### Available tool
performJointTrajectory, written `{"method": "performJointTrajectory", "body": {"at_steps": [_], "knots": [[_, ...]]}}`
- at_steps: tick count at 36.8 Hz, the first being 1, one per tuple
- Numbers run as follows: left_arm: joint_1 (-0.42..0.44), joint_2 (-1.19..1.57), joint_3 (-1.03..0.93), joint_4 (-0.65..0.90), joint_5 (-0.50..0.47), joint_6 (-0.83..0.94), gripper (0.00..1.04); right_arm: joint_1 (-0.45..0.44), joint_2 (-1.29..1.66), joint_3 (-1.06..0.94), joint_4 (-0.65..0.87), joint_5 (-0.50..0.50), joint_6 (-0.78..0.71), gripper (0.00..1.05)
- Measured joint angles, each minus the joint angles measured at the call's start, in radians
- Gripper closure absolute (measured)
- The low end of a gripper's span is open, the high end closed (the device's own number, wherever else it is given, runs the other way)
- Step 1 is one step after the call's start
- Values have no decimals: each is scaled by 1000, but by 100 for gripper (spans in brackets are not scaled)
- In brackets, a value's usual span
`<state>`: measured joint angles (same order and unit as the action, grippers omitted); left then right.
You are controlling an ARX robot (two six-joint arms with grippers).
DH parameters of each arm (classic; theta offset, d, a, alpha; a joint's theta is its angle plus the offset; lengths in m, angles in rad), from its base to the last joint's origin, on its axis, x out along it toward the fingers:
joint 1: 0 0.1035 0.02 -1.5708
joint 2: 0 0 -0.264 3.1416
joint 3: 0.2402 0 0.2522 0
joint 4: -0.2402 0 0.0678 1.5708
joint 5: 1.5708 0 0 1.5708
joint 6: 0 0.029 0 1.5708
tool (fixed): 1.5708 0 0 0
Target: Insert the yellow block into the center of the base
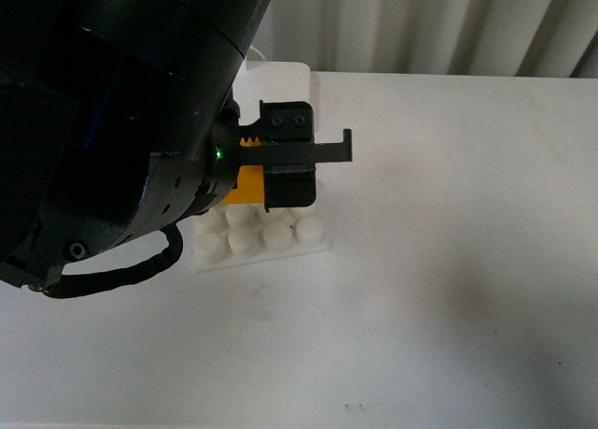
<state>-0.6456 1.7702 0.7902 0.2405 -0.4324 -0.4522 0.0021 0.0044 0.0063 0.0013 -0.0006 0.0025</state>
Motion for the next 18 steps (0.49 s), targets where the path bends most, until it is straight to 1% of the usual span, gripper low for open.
{"method": "performJointTrajectory", "body": {"at_steps": [9,18], "knots": [[-24,96,63,0,-20,-54,39,0,0,0,0,0,0,9],[-10,154,100,0,-29,-61,39,0,0,0,0,0,0,9]]}}
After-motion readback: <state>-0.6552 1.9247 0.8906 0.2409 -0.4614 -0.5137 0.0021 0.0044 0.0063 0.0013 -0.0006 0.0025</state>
